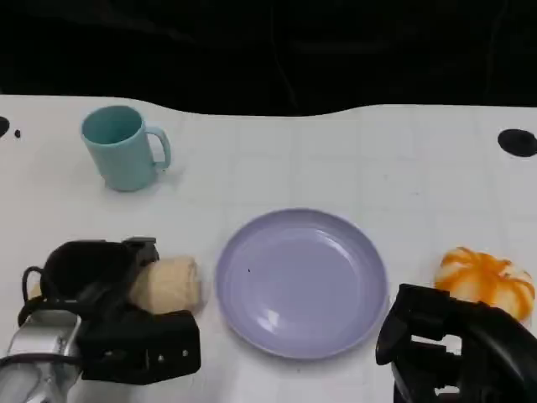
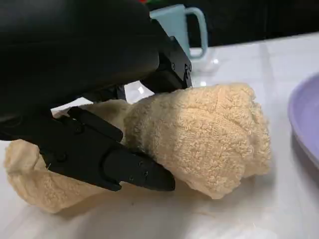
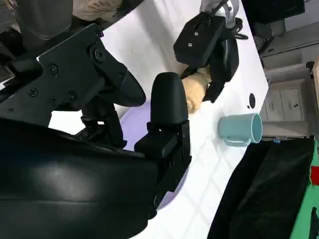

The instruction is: Grasp the towel on the left side of the plate with the left hand and place it into the plate.

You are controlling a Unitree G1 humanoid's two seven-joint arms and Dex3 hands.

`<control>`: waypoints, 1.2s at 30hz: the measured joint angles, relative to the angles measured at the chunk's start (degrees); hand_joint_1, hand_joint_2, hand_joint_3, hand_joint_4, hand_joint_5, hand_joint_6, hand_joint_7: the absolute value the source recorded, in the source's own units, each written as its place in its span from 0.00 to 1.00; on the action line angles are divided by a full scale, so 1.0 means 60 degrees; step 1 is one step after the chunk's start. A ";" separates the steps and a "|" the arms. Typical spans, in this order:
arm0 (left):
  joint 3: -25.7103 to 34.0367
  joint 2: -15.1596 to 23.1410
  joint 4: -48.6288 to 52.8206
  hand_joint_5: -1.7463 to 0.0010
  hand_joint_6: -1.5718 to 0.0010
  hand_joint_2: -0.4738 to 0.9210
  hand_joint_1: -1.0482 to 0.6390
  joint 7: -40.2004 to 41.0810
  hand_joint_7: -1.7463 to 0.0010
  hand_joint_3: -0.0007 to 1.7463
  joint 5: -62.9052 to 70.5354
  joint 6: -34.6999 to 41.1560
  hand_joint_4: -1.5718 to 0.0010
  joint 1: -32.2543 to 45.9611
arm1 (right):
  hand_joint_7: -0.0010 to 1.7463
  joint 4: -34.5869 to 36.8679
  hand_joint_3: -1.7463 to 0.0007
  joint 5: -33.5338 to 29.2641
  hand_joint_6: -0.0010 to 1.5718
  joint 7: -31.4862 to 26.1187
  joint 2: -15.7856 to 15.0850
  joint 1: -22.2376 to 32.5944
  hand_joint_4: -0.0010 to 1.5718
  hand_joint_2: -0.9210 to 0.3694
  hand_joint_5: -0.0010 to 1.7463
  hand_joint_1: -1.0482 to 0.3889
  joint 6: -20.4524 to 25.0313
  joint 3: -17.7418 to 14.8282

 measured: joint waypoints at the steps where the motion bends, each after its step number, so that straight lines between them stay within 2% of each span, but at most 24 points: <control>1: 0.0102 -0.0031 -0.0064 0.00 0.65 0.99 0.49 0.0335 0.02 0.14 -0.0003 0.0023 0.46 0.0043 | 0.89 0.0002 0.26 0.0000 0.42 0.0000 0.0000 -0.0003 0.48 0.34 1.00 0.66 -0.0001 0.0001; 2: 0.0186 -0.0054 -0.0128 0.00 0.65 0.98 0.50 0.0607 0.01 0.16 -0.0003 0.0050 0.46 0.0057 | 0.89 0.0004 0.26 0.0000 0.42 0.0000 0.0000 -0.0004 0.48 0.34 1.00 0.66 -0.0002 0.0001; 3: 0.0249 -0.0061 -0.0220 0.00 0.65 0.94 0.50 0.0801 0.01 0.25 -0.0005 0.0073 0.46 0.0064 | 0.89 0.0006 0.25 0.0000 0.42 0.0000 0.0000 -0.0003 0.48 0.33 1.00 0.66 -0.0003 0.0001; 4: 0.0331 -0.0070 -0.0370 0.00 0.64 0.85 0.50 0.0954 0.00 0.39 -0.0023 0.0094 0.45 0.0082 | 0.89 0.0008 0.25 0.0001 0.42 0.0001 0.0000 -0.0002 0.48 0.33 1.00 0.66 -0.0003 0.0001; 5: 0.0398 -0.0077 -0.0556 0.00 0.64 0.82 0.50 0.1013 0.00 0.44 -0.0064 0.0102 0.45 0.0103 | 0.89 0.0009 0.25 0.0001 0.42 0.0001 0.0001 -0.0001 0.48 0.33 1.00 0.66 -0.0003 0.0000; 10: 0.0619 -0.0122 -0.1464 0.00 0.60 0.72 0.49 0.1304 0.00 0.57 -0.0364 -0.0131 0.43 0.0257 | 0.89 0.0008 0.25 0.0001 0.42 -0.0002 0.0000 -0.0003 0.48 0.33 1.00 0.67 0.0005 0.0000; 16: 0.0579 -0.0367 -0.2866 0.00 0.62 0.69 0.48 0.1108 0.00 0.59 -0.0555 -0.0569 0.43 0.0292 | 0.89 0.0002 0.25 0.0003 0.42 -0.0005 0.0001 -0.0018 0.48 0.33 1.00 0.67 0.0030 0.0001; 20: 0.0326 -0.0703 -0.3886 0.00 0.59 0.67 0.46 0.0218 0.00 0.63 -0.0601 -0.0564 0.41 0.0148 | 0.89 0.0002 0.25 0.0006 0.42 -0.0010 0.0008 -0.0036 0.48 0.33 1.00 0.67 0.0079 0.0003; 25: -0.0134 -0.1254 -0.4370 0.00 0.58 0.63 0.47 -0.0734 0.00 0.65 -0.0498 -0.0429 0.40 -0.0352 | 0.89 0.0001 0.25 0.0005 0.42 -0.0041 0.0039 -0.0058 0.48 0.34 1.00 0.67 0.0100 0.0025; 30: -0.0611 -0.1866 -0.4552 0.00 0.57 0.69 0.48 -0.1637 0.00 0.62 -0.0303 -0.0044 0.41 -0.0623 | 0.89 -0.0005 0.24 0.0005 0.42 -0.0103 0.0063 -0.0071 0.48 0.34 1.00 0.67 0.0130 0.0049; 31: -0.0685 -0.1951 -0.4566 0.00 0.57 0.69 0.48 -0.1753 0.01 0.62 -0.0270 0.0029 0.41 -0.0645 | 0.89 -0.0007 0.24 0.0005 0.42 -0.0129 0.0070 -0.0072 0.48 0.34 1.00 0.67 0.0147 0.0050; 32: -0.0762 -0.2009 -0.4569 0.00 0.54 0.69 0.48 -0.1869 0.10 0.59 -0.0227 0.0107 0.42 -0.0677 | 0.89 -0.0009 0.25 0.0005 0.42 -0.0142 0.0075 -0.0075 0.48 0.34 1.00 0.67 0.0153 0.0053; 35: -0.0947 -0.2165 -0.4565 0.00 0.51 0.70 0.48 -0.2174 0.20 0.56 -0.0131 0.0289 0.45 -0.0785 | 0.89 -0.0026 0.25 0.0005 0.42 -0.0151 0.0078 -0.0080 0.48 0.34 1.00 0.67 0.0161 0.0056; 36: -0.0975 -0.2206 -0.4558 0.00 0.50 0.74 0.47 -0.2234 0.27 0.52 -0.0134 0.0296 0.49 -0.0811 | 0.89 -0.0032 0.25 0.0006 0.43 -0.0152 0.0079 -0.0081 0.48 0.34 1.00 0.67 0.0166 0.0057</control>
